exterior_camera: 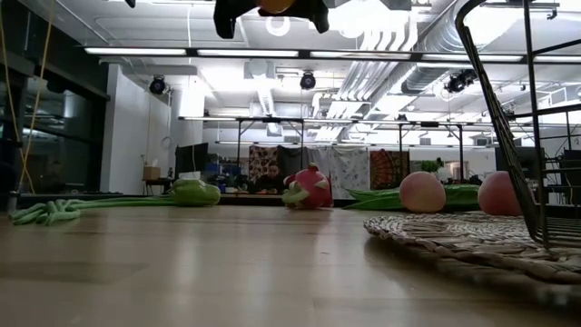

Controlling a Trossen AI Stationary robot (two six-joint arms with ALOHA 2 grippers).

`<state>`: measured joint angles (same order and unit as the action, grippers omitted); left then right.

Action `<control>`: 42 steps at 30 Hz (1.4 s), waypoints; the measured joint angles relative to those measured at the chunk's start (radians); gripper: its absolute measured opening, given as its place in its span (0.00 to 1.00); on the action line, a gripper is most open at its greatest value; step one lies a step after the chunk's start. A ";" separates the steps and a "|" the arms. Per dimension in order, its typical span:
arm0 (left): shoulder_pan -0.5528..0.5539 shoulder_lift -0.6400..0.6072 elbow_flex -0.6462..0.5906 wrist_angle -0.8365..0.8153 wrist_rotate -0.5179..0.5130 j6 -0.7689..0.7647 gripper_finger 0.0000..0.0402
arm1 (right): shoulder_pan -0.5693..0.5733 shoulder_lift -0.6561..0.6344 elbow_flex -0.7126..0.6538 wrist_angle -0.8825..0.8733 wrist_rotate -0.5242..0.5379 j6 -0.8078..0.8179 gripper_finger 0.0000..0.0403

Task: Build produce basket
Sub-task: Put the mango into the wire basket

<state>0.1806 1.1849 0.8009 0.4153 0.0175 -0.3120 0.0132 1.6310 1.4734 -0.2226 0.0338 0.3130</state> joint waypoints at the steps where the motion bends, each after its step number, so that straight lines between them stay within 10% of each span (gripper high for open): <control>1: 0.000 0.000 0.000 0.000 0.001 0.000 0.61 | 0.000 0.000 0.000 -0.001 0.000 0.000 0.56; 13: 0.011 -0.010 0.008 -0.040 0.079 -0.026 0.76 | 0.002 -0.030 0.000 -0.074 -0.015 -0.034 0.56; 32: 0.055 -0.171 0.178 -0.600 0.038 0.199 0.82 | 0.059 -0.219 0.001 -0.608 0.120 0.007 0.57; 42: 0.066 -0.365 -0.101 -0.296 0.026 0.020 0.82 | 0.320 -0.267 0.001 -0.947 0.099 0.394 0.57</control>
<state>0.2466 0.8200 0.6998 0.1191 0.0431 -0.2924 0.3327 1.3638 1.4742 -1.1693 0.1329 0.7072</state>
